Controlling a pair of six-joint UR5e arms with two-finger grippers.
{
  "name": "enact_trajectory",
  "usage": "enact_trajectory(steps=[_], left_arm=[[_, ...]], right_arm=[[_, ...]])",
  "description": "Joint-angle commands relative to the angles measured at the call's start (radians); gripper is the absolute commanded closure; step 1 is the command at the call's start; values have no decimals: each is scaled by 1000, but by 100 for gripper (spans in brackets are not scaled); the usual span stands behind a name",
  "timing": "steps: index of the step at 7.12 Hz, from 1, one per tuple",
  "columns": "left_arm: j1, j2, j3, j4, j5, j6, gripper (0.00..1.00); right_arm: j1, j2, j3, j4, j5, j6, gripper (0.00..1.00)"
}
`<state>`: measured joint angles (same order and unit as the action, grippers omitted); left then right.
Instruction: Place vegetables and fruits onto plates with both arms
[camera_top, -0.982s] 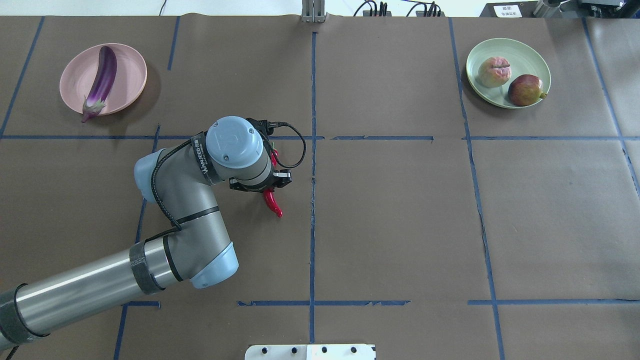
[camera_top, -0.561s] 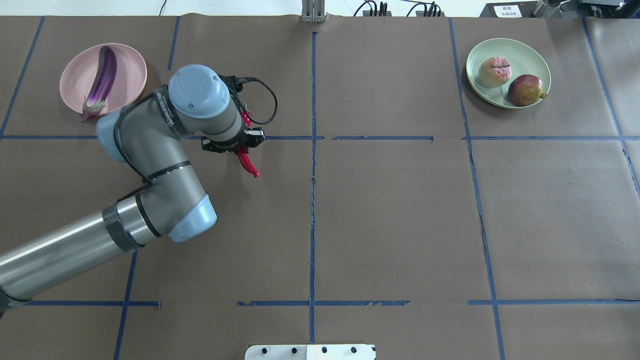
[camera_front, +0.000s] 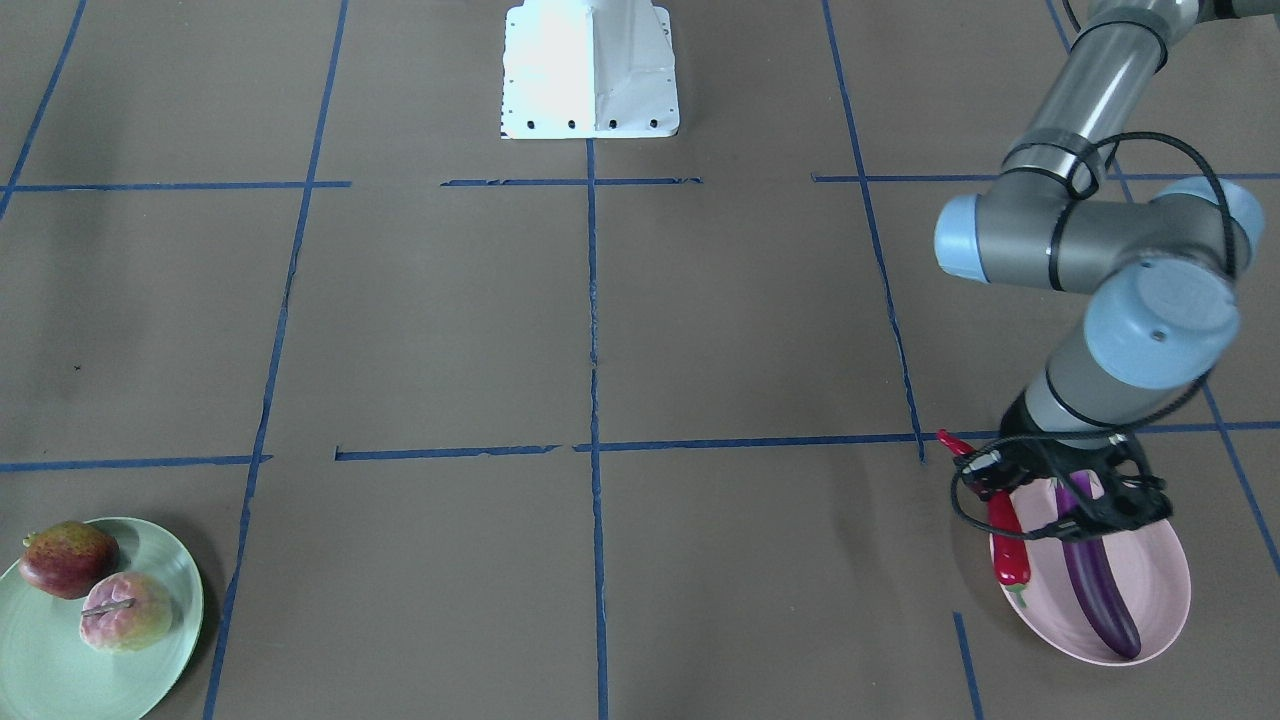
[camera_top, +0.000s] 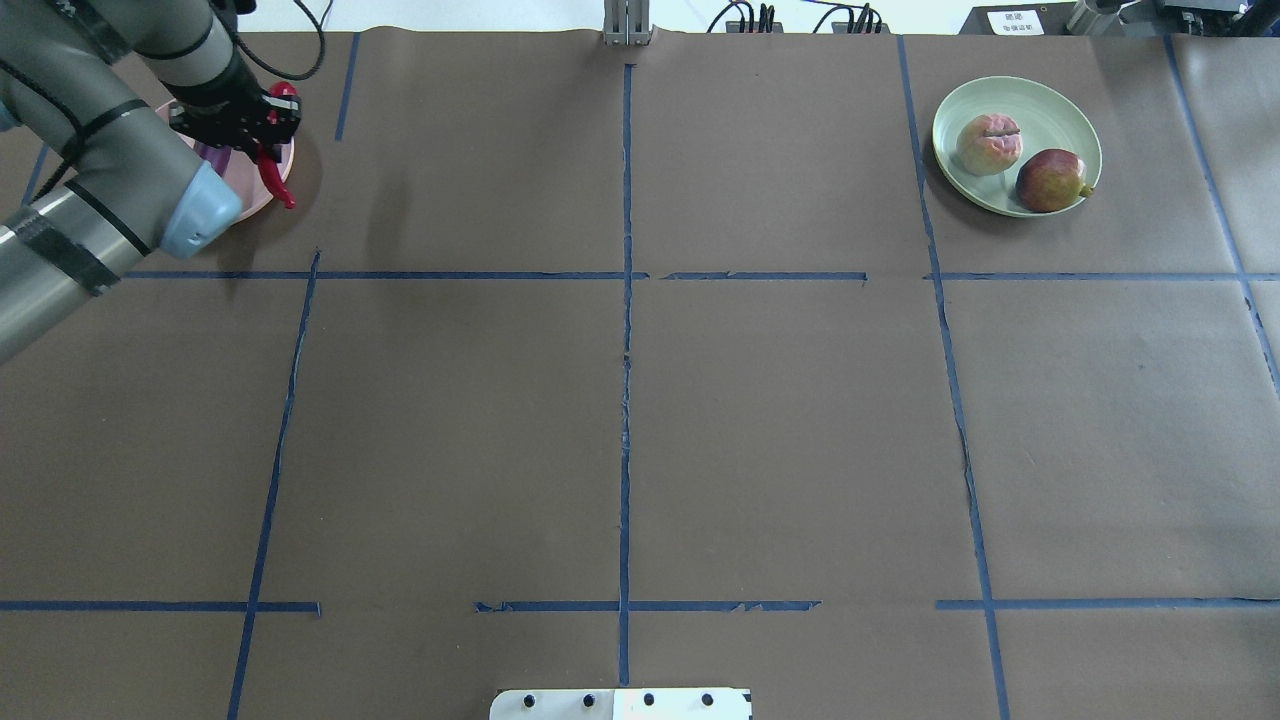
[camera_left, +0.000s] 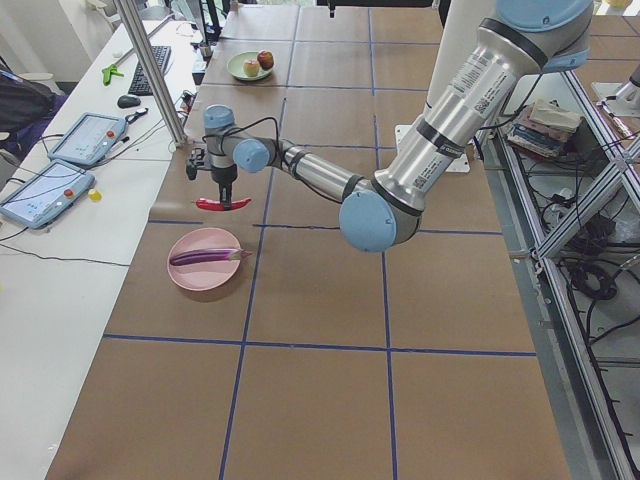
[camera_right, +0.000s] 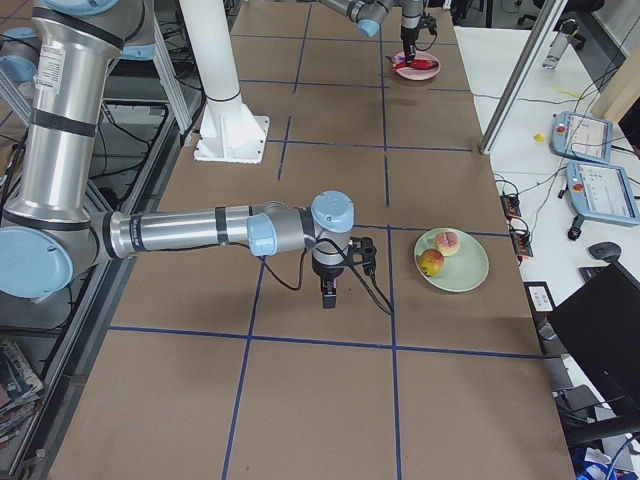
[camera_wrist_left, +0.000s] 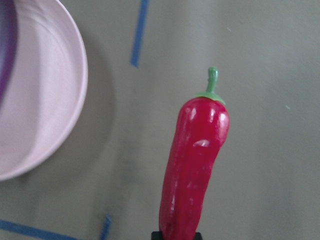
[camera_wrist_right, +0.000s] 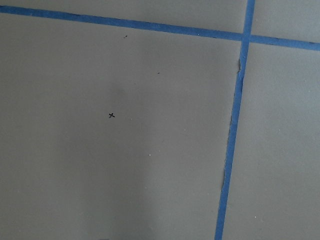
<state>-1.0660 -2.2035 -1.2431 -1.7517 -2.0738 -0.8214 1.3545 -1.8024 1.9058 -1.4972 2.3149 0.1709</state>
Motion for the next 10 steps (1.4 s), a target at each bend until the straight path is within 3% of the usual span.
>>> enact_trajectory(steps=[1,2,3,5,7,8,10], left_arm=[[-42,-4,199,-149,-5,80,90],[-41,-7,218,-188,-5,82,1],[-40,-8,209,-190,-8,87,0],[-99,7,189,-177,-136,260,0],[-211,135,90,-167,-238,460,0],[-282,155,45,-87,-273,601,0],[-345,322,-219,187,-264,802,0]], right_arm=[[0,0,-1,0,0,2,0],[0,0,1,0,0,6,0],[0,0,1,0,0,4,0],[0,0,-1,0,0,-4,0],[11,0,-1,2,0,-10,0],[11,0,1,2,0,-10,0],[14,-2,2,2,1,-10,0]])
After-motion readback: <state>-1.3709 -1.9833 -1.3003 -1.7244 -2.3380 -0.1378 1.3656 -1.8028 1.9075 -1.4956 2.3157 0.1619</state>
